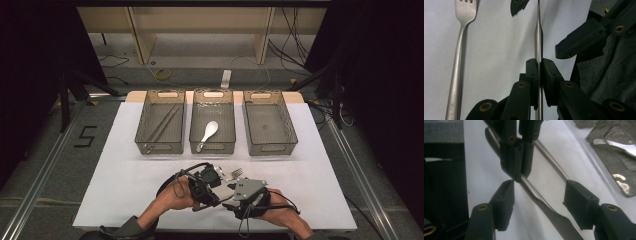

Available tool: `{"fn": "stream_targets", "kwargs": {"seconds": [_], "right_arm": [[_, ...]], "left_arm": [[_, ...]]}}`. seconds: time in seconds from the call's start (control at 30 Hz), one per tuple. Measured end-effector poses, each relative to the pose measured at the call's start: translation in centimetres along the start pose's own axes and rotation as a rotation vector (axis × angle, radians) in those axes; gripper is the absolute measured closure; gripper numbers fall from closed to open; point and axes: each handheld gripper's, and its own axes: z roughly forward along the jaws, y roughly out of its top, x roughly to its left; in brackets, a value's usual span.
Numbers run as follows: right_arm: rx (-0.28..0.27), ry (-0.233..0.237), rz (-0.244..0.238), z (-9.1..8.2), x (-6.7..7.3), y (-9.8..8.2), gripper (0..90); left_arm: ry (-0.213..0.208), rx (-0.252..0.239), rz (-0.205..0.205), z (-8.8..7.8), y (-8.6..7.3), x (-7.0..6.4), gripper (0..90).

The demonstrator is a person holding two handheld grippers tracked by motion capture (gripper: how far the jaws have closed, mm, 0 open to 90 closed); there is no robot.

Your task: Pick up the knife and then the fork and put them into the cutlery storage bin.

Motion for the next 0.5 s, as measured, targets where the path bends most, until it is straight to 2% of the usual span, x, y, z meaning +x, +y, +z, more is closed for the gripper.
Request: {"fn": "stream_targets", "kwargs": {"seconds": [0.3,0.5], "right_arm": [[0.062,-0.005,-0.083,0.66,0.60,-0.04,57.1],[0.090,0.010,-0.123,0.86,0.86,0.00,63.0]], "left_arm": [[-0.018,0.019,0.018,0.17,0.18,-0.11,83.0],[-0.032,0.033,0.035,0.33,0.28,-0.25,83.0]]}}
